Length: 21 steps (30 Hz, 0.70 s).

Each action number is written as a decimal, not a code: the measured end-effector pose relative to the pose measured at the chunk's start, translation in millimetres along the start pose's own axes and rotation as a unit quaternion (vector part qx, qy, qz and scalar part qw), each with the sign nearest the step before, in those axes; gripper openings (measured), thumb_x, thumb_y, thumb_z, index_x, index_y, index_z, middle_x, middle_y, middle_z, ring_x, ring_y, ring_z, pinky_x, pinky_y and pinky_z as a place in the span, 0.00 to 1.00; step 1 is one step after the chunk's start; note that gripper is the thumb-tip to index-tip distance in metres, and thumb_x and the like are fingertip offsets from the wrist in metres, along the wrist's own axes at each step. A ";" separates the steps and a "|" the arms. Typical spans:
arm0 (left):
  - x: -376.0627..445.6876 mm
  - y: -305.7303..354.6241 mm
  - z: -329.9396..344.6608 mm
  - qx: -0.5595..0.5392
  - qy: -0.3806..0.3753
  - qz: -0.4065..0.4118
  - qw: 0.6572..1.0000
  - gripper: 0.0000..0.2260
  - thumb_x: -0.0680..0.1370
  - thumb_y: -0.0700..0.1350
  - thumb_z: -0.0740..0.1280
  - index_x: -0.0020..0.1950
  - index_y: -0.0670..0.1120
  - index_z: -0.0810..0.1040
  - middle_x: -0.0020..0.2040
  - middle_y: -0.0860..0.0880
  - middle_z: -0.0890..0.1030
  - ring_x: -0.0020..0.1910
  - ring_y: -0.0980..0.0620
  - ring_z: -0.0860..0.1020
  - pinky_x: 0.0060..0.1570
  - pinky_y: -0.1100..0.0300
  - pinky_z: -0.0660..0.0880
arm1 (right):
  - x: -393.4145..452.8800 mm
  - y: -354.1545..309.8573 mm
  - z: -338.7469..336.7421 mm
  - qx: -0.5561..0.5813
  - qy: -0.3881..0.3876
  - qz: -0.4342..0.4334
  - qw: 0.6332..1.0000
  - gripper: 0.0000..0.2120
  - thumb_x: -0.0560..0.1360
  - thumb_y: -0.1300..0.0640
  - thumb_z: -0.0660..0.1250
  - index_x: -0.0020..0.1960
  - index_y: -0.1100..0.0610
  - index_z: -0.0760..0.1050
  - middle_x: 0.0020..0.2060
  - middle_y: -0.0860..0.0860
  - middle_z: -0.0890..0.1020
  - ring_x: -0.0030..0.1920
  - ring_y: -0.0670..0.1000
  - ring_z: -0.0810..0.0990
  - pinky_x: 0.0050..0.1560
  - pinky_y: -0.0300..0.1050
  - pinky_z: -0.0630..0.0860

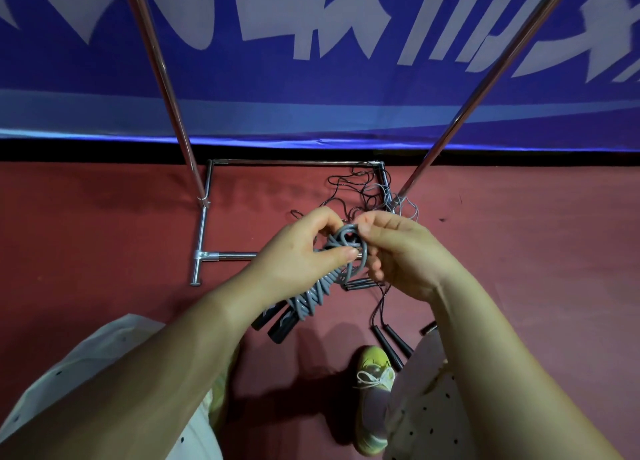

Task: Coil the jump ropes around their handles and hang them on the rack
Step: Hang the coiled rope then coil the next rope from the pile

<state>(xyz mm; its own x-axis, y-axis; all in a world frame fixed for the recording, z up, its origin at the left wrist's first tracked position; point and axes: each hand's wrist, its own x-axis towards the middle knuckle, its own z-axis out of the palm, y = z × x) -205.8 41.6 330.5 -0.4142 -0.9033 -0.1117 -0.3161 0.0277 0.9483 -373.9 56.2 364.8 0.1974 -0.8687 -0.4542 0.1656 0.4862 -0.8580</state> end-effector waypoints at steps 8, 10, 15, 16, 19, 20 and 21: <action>-2.0 3.8 -8.0 -0.011 -0.044 0.002 0.999 0.11 0.64 0.58 0.68 0.43 0.56 0.73 0.42 0.55 0.77 0.50 0.48 0.77 0.56 0.47 0.74 | -0.3 4.7 -1.0 -0.157 -0.037 -0.051 0.986 0.07 0.76 0.59 0.68 0.41 0.57 0.70 0.30 0.48 0.73 0.27 0.44 0.71 0.25 0.37 0.71; -3.9 2.4 -9.3 0.017 -0.038 -0.007 0.999 0.09 0.67 0.55 0.68 0.43 0.55 0.73 0.42 0.54 0.77 0.49 0.49 0.77 0.55 0.47 0.74 | 1.1 8.5 7.9 -0.221 -0.007 -0.057 0.974 0.08 0.80 0.59 0.62 0.41 0.57 0.69 0.28 0.50 0.71 0.26 0.45 0.70 0.26 0.39 0.72; -3.2 1.6 -17.7 0.006 -0.049 -0.034 0.998 0.12 0.65 0.55 0.69 0.43 0.53 0.73 0.42 0.52 0.78 0.45 0.51 0.78 0.54 0.48 0.75 | -1.2 13.5 15.9 -0.135 0.020 -0.056 0.989 0.07 0.81 0.61 0.60 0.45 0.59 0.72 0.31 0.50 0.77 0.30 0.46 0.77 0.32 0.39 0.77; -2.4 1.6 -19.3 0.005 -0.050 -0.036 0.998 0.12 0.64 0.57 0.69 0.43 0.54 0.73 0.42 0.53 0.78 0.44 0.52 0.77 0.52 0.49 0.75 | -2.8 12.4 14.6 -0.101 0.011 -0.045 0.994 0.05 0.80 0.63 0.60 0.46 0.60 0.73 0.32 0.50 0.79 0.31 0.47 0.78 0.33 0.39 0.78; -3.1 1.6 -19.8 -0.009 -0.070 -0.037 0.997 0.10 0.67 0.51 0.71 0.43 0.53 0.72 0.40 0.55 0.77 0.41 0.54 0.75 0.50 0.51 0.75 | -5.2 10.7 13.0 -0.039 0.000 -0.009 0.999 0.04 0.77 0.67 0.62 0.45 0.61 0.74 0.30 0.51 0.79 0.29 0.46 0.78 0.31 0.35 0.78; -3.5 0.7 -19.6 -0.001 -0.075 -0.040 0.996 0.10 0.67 0.51 0.70 0.43 0.53 0.72 0.40 0.55 0.77 0.40 0.55 0.75 0.49 0.50 0.75 | -5.3 11.0 14.1 -0.032 0.004 0.001 0.999 0.04 0.77 0.67 0.62 0.45 0.61 0.73 0.29 0.51 0.78 0.27 0.45 0.77 0.29 0.35 0.77; -3.9 0.4 -19.8 0.014 -0.076 -0.044 0.996 0.10 0.67 0.52 0.70 0.42 0.53 0.71 0.39 0.55 0.77 0.40 0.55 0.74 0.49 0.50 0.75 | -5.4 11.9 16.0 -0.028 0.009 0.007 1.000 0.05 0.77 0.68 0.62 0.44 0.61 0.73 0.28 0.51 0.78 0.26 0.45 0.76 0.28 0.35 0.77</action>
<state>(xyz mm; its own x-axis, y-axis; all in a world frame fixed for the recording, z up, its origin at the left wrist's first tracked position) -187.5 36.6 337.2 -0.5072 -0.8279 -0.2393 -0.3791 -0.0350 0.9247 -357.5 68.1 360.9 0.1816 -0.8633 -0.4708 0.1088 0.4935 -0.8629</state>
